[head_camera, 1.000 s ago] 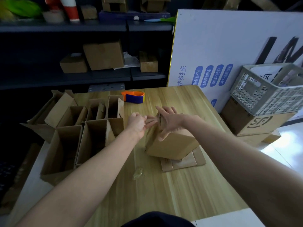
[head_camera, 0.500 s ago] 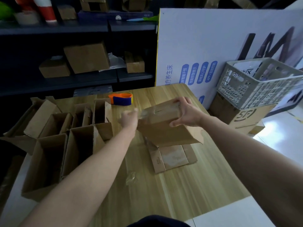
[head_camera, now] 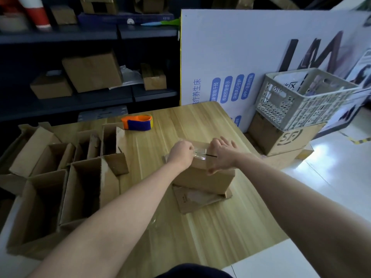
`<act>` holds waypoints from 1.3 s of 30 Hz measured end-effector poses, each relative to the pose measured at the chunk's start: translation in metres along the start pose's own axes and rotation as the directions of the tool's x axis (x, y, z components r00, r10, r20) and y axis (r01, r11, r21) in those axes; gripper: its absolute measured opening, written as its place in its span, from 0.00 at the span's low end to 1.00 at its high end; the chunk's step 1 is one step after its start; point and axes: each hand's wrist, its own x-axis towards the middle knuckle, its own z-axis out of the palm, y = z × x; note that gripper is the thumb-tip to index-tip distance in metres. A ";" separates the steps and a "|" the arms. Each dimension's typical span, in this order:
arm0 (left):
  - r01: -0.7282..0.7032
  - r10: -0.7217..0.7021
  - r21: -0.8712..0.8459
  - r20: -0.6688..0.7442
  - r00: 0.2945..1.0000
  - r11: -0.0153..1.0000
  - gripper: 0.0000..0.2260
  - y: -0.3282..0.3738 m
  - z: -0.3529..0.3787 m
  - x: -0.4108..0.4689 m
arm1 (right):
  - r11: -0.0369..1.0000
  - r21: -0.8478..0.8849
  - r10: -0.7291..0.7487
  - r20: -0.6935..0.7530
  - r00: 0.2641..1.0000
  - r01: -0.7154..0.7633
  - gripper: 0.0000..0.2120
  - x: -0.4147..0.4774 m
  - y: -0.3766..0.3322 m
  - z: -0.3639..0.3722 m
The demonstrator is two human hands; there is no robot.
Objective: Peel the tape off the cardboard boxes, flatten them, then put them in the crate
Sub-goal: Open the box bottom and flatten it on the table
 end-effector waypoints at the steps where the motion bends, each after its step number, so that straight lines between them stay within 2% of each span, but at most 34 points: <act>1: 0.009 -0.008 -0.043 0.008 1.000 0.999 0.10 0.001 0.001 -0.001 | 1.000 0.006 0.004 0.001 1.000 -0.004 0.56 -0.001 -0.001 0.005; 3: 0.090 -0.098 -0.159 -0.038 0.995 0.983 0.10 -0.005 -0.004 -0.002 | 1.000 0.017 -0.003 -0.002 1.000 0.003 0.56 -0.004 -0.001 0.012; 4: 0.162 -0.186 -0.201 -0.104 0.977 0.966 0.10 -0.014 -0.012 0.000 | 1.000 0.018 -0.010 0.003 1.000 0.010 0.56 -0.006 0.001 0.011; 7: 0.379 -0.449 -0.249 -0.369 0.814 0.891 0.07 -0.058 -0.043 0.006 | 0.998 0.058 -0.001 0.051 0.999 -0.002 0.57 -0.007 0.000 0.003; 9: 0.432 -0.505 -0.260 -0.457 0.733 0.863 0.05 -0.080 -0.057 0.002 | 0.999 0.039 0.013 0.094 0.996 -0.016 0.57 -0.003 -0.008 -0.002; 11: 0.362 -0.412 -0.200 -0.500 0.762 0.911 0.07 -0.082 -0.054 0.000 | 1.000 -0.012 0.028 0.140 0.990 -0.027 0.57 0.002 -0.021 -0.005; 13: 0.225 -0.227 -0.064 -0.494 0.839 0.972 0.09 -0.071 -0.039 -0.005 | 0.999 -0.001 0.032 0.152 0.988 -0.032 0.56 0.006 -0.030 -0.004; 15: 0.109 -0.095 0.014 -0.400 0.912 0.994 0.11 -0.060 -0.020 -0.010 | 0.997 0.072 0.017 0.121 0.992 -0.026 0.54 0.009 -0.033 0.000; 17: 0.053 -0.034 0.052 -0.307 0.951 0.997 0.14 -0.053 -0.004 -0.012 | 0.993 0.117 0.003 0.093 0.996 -0.014 0.52 0.010 -0.034 0.002; 19: 0.077 -0.059 0.068 -0.234 0.970 0.995 0.16 -0.053 0.000 -0.009 | 0.992 0.127 -0.002 0.092 0.996 -0.010 0.52 0.010 -0.033 0.004; 21: 0.110 -0.101 0.056 -0.153 0.983 0.992 0.13 -0.059 -0.003 -0.005 | 0.992 0.128 0.000 0.106 0.994 -0.013 0.53 0.011 -0.032 0.003; 23: 0.126 -0.128 -0.023 -0.099 0.987 0.992 0.10 -0.063 -0.009 -0.003 | 0.992 0.126 -0.002 0.125 0.992 -0.014 0.53 0.013 -0.035 0.003; 26: 0.165 -0.176 -0.203 -0.037 0.984 0.965 0.15 -0.064 -0.013 -0.003 | 0.994 0.112 -0.011 0.152 0.988 -0.006 0.53 0.017 -0.039 0.004; 28: 0.178 -0.184 -0.126 -0.036 0.982 0.976 0.17 -0.060 -0.014 -0.003 | 0.997 0.082 -0.010 0.177 0.984 -0.004 0.56 0.018 -0.041 0.004; 30: 0.165 -0.167 -0.035 -0.060 0.984 0.986 0.11 -0.058 -0.015 0.000 | 0.999 0.042 -0.010 0.185 0.983 0.002 0.60 0.019 -0.042 0.006; 33: 0.167 -0.172 -0.042 -0.151 0.974 0.985 0.10 -0.061 -0.017 0.005 | 0.999 0.031 -0.010 0.170 0.985 0.005 0.61 0.020 -0.039 0.007; 35: 0.277 -0.305 -0.147 -0.239 0.922 0.950 0.09 -0.073 -0.026 0.007 | 0.999 0.035 -0.009 0.164 0.986 0.004 0.60 0.021 -0.035 0.006; 37: 0.440 -0.524 -0.307 -0.290 0.801 0.844 0.08 -0.098 -0.040 0.007 | 0.999 0.036 -0.007 0.173 0.985 0.000 0.59 0.023 -0.033 0.005; 39: 0.513 -0.687 -0.490 -0.293 0.665 0.705 0.08 -0.126 -0.059 -0.001 | 0.999 0.035 0.001 0.179 0.984 -0.007 0.59 0.026 -0.033 0.005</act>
